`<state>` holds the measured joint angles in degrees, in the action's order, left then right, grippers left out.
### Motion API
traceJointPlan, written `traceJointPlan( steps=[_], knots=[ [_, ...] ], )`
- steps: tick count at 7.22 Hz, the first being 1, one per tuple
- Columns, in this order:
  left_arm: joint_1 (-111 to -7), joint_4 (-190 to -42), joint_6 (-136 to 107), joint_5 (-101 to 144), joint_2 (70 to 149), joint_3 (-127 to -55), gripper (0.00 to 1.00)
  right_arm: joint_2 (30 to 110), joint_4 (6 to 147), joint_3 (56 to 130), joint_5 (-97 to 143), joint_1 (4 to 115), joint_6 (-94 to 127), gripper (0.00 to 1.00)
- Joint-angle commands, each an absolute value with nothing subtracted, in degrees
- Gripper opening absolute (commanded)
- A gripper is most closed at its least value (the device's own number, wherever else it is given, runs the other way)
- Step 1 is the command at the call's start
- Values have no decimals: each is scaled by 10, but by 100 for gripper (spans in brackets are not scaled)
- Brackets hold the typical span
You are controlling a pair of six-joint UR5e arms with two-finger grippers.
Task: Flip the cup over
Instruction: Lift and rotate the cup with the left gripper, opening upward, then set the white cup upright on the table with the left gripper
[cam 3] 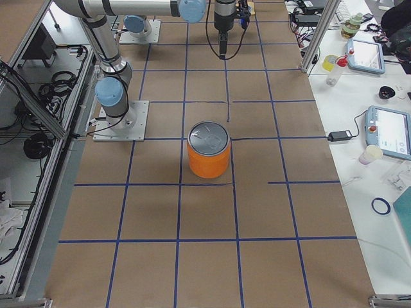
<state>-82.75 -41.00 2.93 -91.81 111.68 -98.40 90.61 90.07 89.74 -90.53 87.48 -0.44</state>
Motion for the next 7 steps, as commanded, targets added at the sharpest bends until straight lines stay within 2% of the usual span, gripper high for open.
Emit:
traceJointPlan(
  steps=[1, 4, 5, 6, 7],
  knots=[
    [-827, -381, 37, -913, 1140, -983, 0, 906, 900, 897, -905, 875, -4, 100],
    [-827, -380, 38, -891, 1150, -983, 0, 906, 900, 897, -905, 875, -4, 100],
    [-827, -380, 42, -897, 1149, -986, 26, 906, 900, 897, -905, 875, -4, 100],
    [-827, -381, 35, -896, 1148, -985, 57, 906, 900, 897, -905, 875, -4, 100],
    [-827, -381, 33, -896, 1143, -981, 68, 906, 900, 898, -905, 875, -4, 100]
  ],
)
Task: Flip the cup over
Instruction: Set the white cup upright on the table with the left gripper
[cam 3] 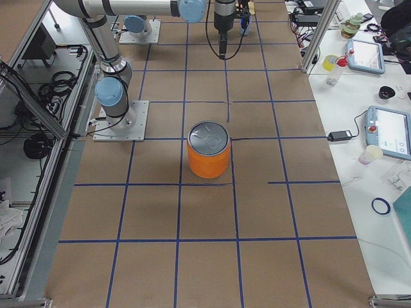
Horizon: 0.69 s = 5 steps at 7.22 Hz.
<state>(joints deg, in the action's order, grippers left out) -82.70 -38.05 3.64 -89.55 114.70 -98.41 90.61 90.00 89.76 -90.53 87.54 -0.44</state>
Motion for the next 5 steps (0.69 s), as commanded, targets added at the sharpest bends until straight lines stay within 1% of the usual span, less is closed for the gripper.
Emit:
traceJointPlan(
  steps=[1, 2, 4, 5],
  knots=[
    [-827, -381, 34, -896, 1132, -980, 77, 906, 900, 897, -905, 875, -4, 100],
    [-827, -394, 35, -899, 1117, -981, 87, 906, 900, 897, -905, 875, -4, 100],
    [-833, -498, 34, -946, 1053, -978, 92, 906, 900, 897, -905, 875, -4, 100],
    [-837, -578, 33, -946, 1015, -967, 94, 906, 900, 898, -905, 875, -4, 100]
  ],
)
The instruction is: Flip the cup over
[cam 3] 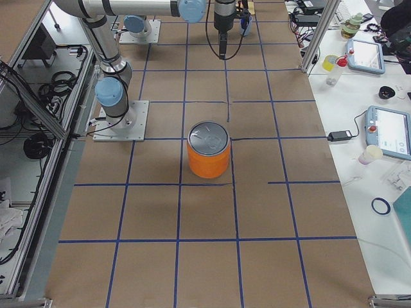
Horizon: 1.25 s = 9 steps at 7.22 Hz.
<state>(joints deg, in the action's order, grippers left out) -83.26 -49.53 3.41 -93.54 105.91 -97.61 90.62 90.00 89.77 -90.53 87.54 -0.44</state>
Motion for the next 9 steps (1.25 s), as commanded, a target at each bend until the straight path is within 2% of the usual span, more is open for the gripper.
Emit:
traceJointPlan(
  steps=[1, 4, 7, 9],
  knots=[
    [-848, -656, 11, -945, 984, -943, 95, 906, 900, 898, -905, 875, -4, 100],
    [-868, -849, 5, -934, 927, -855, 99, 906, 899, 897, -905, 875, -4, 100],
    [-872, -878, -21, -917, 888, -853, 100, 906, 899, 898, -905, 875, -4, 100],
    [-872, -879, -20, -920, 892, -855, 100, 906, 899, 898, -905, 875, -4, 100]
  ],
)
